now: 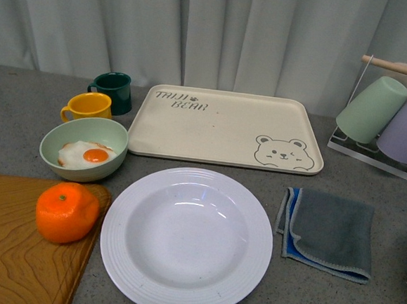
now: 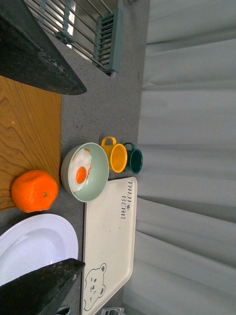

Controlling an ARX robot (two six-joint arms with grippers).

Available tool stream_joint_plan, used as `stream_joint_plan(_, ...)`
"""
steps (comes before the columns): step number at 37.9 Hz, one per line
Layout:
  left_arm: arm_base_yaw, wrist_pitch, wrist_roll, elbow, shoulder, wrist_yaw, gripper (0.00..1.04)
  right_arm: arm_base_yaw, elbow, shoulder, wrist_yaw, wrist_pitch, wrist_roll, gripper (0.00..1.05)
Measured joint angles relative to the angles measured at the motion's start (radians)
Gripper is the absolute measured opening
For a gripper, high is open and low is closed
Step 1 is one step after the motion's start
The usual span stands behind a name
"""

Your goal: Place orange and plate with both arms

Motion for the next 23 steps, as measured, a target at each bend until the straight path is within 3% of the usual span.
stream_joint_plan(23, 0.000, 0.000, 0.000, 0.000, 0.000, 0.000, 0.98, 0.000, 0.000, 0.000, 0.000, 0.000, 0.000, 0.95)
